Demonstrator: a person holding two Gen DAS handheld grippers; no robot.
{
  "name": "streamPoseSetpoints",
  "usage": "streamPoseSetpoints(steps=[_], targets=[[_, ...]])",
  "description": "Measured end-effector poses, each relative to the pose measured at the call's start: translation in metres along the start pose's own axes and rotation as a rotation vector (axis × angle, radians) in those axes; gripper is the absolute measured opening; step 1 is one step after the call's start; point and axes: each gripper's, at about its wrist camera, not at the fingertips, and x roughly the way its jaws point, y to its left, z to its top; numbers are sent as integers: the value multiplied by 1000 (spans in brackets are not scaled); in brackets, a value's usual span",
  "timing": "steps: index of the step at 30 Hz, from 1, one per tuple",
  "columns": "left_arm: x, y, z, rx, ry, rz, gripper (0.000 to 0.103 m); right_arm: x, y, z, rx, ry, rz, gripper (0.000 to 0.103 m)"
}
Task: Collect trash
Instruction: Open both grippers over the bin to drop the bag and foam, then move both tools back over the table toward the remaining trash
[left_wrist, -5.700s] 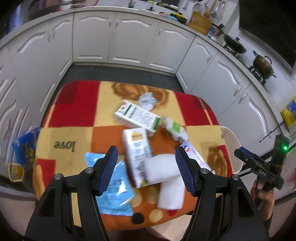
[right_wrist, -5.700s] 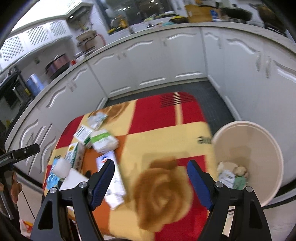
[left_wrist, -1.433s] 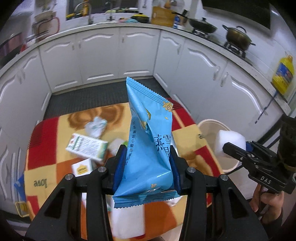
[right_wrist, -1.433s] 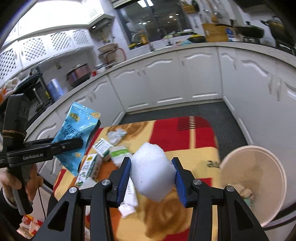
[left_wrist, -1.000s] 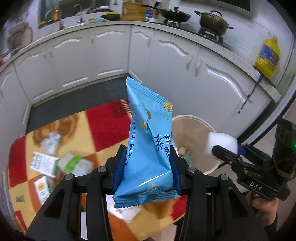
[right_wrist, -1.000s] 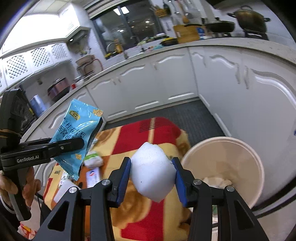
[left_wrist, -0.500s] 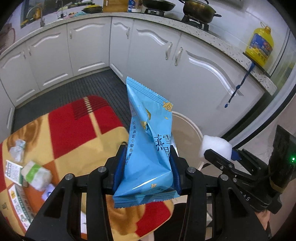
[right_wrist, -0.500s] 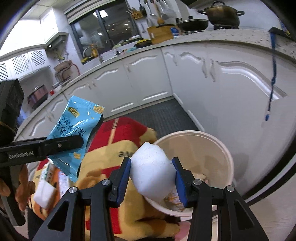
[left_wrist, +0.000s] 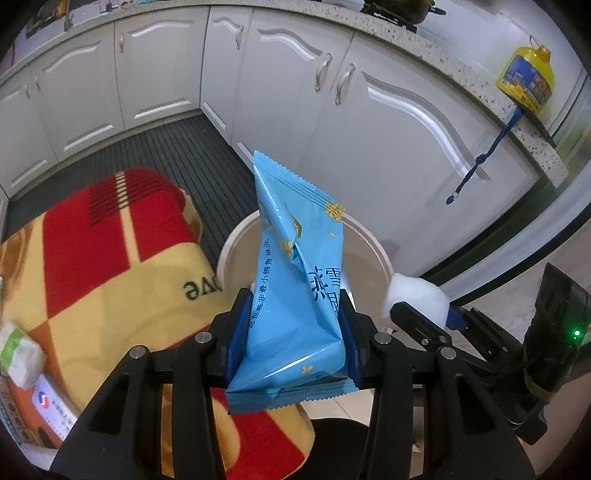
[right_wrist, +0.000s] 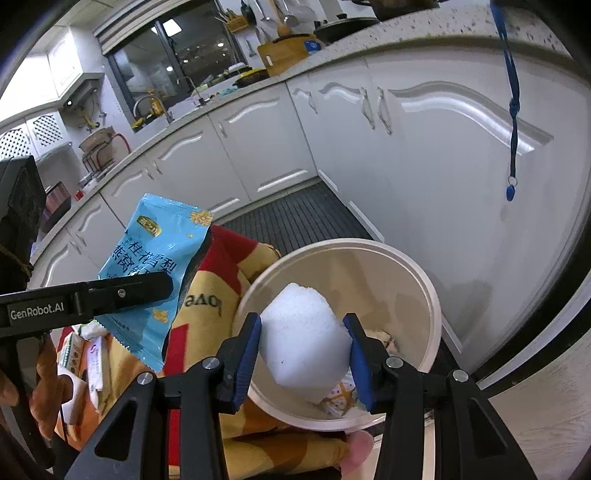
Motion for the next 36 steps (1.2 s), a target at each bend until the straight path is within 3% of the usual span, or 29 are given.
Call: streamPoseSetpoints(steps=[11,15,21,26,36], targets=[[32,6,2,-38,53,-6,43,30,-15,-4,26,45,-15,44],[42,12,3,-61,75,2,53,41,-15,-4,20,63,-28,46],[51,23,1,-97,106,7,57,59,-21,-4,48,90,-52,52],[48,28,-1,-99,112,8,57,71,-27,-7,69,117,-76,67],[29,29,-3,-89,84,36,57,70,-20,-12,79,140,-67,67]])
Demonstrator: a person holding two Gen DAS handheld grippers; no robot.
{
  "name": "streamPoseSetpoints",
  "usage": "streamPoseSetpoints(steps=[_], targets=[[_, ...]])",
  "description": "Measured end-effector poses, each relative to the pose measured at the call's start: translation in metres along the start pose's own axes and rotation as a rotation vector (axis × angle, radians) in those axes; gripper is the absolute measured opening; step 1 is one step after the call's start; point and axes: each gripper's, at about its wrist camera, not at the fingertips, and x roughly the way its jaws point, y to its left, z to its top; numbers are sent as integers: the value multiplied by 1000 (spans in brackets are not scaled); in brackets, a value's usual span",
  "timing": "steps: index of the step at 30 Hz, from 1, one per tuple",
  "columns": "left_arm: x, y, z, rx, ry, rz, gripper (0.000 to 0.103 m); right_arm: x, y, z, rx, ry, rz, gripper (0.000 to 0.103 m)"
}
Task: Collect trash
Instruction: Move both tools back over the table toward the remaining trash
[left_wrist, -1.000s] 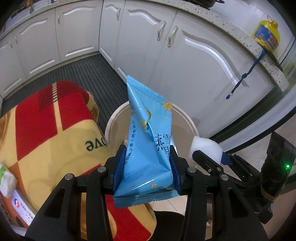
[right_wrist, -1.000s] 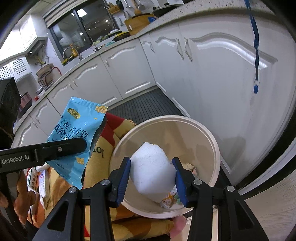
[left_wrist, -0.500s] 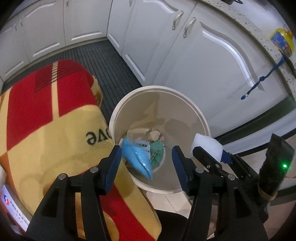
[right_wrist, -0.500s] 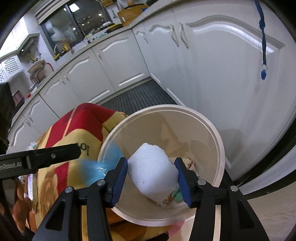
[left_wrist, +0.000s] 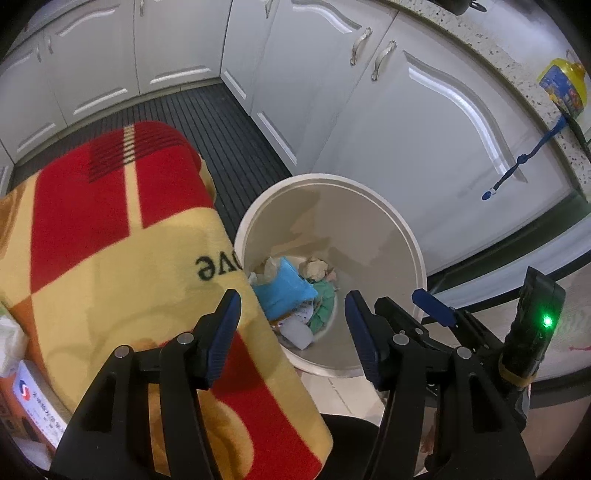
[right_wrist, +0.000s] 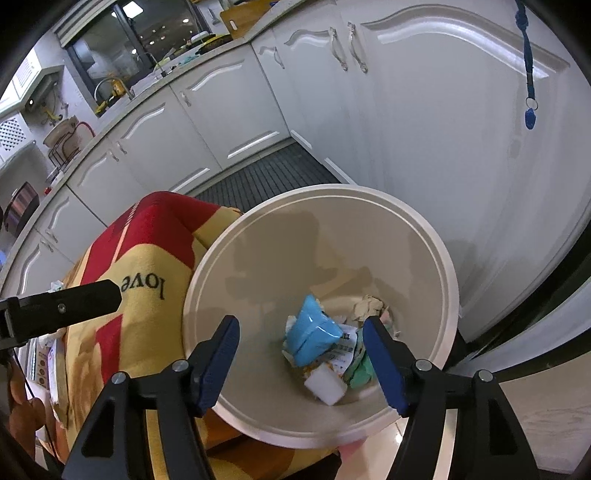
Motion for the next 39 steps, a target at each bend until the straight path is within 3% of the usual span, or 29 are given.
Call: streamPoseSetpoints(steps=[20,31,39], targets=[[-82,46,-30,-6,-176,104,57,-47,71,1,-103,-77,38,72],[-130,87,-57,-25,-261,196,57,-58,144,-5,-209,-98,97,73],[-152,117,-72,-84,-302,211,57,-61,182,-13,-258,-103,123,77]])
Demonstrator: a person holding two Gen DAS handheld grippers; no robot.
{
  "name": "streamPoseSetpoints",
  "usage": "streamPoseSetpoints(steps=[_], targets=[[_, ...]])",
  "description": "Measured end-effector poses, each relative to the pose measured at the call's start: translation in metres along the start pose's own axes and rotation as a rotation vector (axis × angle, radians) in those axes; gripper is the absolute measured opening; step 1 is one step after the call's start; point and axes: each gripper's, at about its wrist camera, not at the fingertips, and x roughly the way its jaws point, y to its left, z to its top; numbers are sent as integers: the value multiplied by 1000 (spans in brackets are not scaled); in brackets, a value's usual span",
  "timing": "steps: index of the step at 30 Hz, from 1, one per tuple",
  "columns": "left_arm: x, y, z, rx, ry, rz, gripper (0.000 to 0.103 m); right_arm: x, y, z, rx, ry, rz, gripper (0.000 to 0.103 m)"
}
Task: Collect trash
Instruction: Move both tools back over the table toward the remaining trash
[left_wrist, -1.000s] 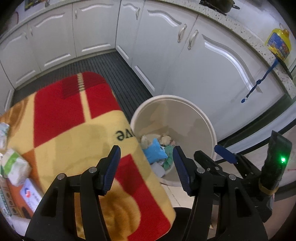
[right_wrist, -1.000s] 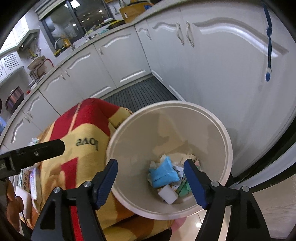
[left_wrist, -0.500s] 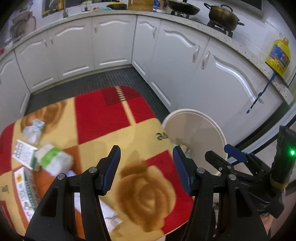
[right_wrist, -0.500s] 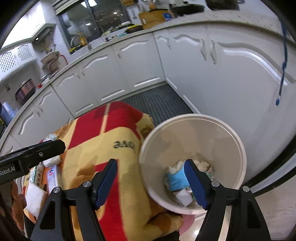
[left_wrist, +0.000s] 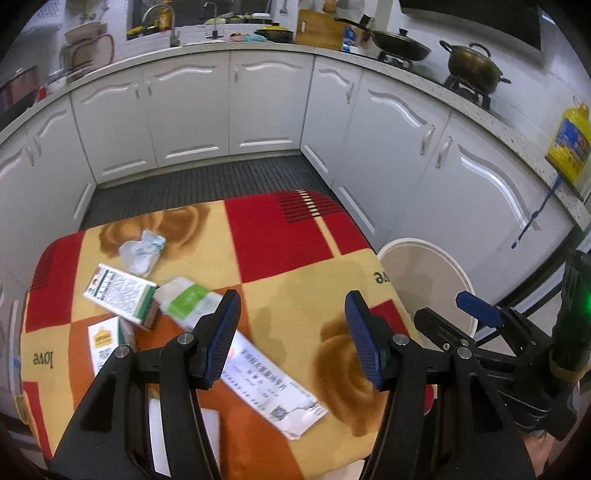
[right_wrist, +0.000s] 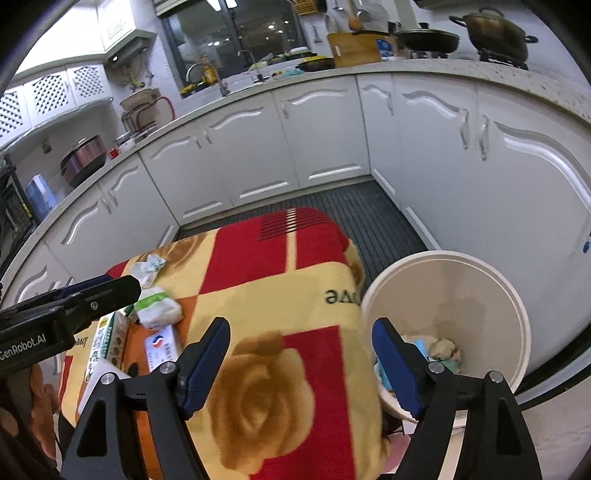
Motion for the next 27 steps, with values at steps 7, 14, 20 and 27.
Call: streamPoseSetpoints(steps=[7,14,20,27], targets=[[-10,23,-8,-30,-10,22,57,-1,20,-3,-38,7,6,77],[-15,44,-17,-60,-4,43,57,1,39,-4,-75,19,22,77],[-22,72,-21,-112,16,19,57,4,57,-5,-104,31,44,77],[-24,122,-27,-203,55,-9,67,20,81,-14,-151,79,91,79]])
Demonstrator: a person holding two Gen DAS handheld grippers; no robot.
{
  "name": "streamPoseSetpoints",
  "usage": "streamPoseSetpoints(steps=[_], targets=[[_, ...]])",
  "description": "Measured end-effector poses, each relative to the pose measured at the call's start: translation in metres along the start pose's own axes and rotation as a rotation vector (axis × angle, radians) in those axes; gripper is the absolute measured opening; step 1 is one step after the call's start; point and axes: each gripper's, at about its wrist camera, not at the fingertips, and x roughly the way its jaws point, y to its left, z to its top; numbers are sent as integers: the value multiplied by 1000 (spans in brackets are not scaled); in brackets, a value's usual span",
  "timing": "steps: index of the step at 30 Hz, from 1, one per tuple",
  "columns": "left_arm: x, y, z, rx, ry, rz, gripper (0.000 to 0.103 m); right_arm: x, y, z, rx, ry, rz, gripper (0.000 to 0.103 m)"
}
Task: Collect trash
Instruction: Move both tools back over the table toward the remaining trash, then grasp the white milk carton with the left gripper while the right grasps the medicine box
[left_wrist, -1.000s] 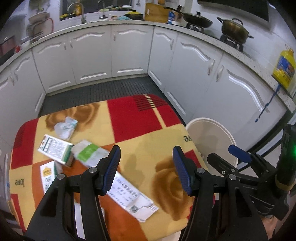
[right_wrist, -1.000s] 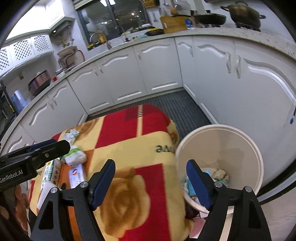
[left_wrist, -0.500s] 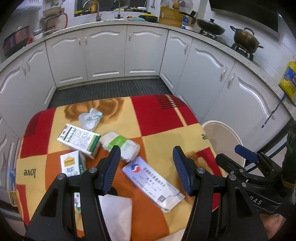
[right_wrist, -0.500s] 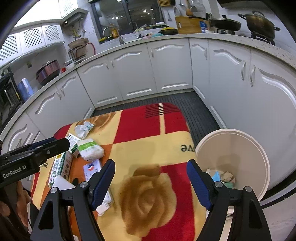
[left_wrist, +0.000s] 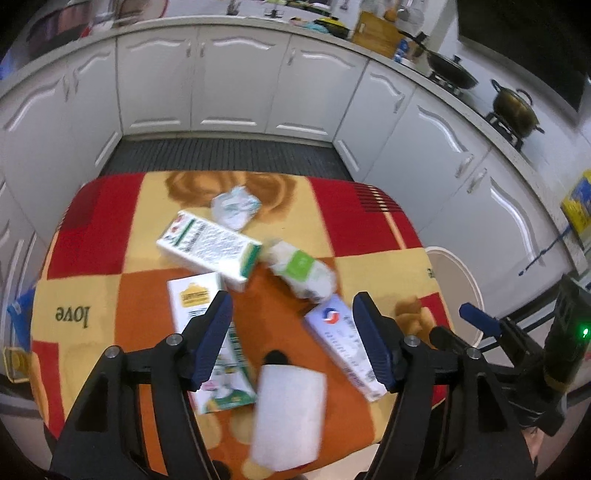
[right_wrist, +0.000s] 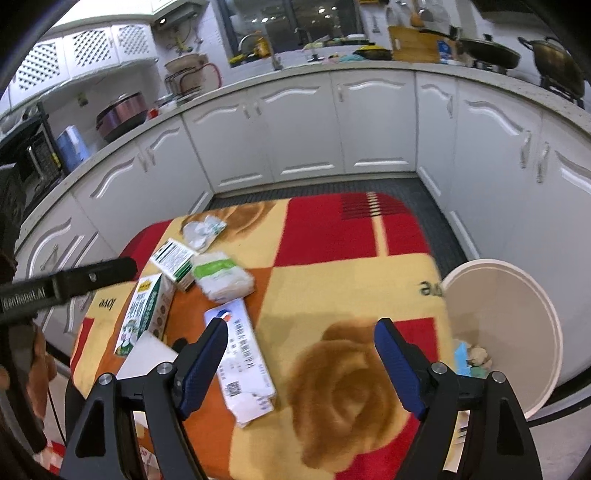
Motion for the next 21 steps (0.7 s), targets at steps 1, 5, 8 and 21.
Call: streamPoseSetpoints(steps=[1,5,8,21], targets=[[2,8,0,-12,9,8,68,4,4,-1,-8,11,9,79],[13,34,-8,-60,63,18,70,20,19,-6,-40,52,40,79],[25,47,-14,-94,98,33,70,33,27,-10,-67,85,49,79],[71,69,-31,-171,174,70,70,79,41,-21,-117,187,60,79]])
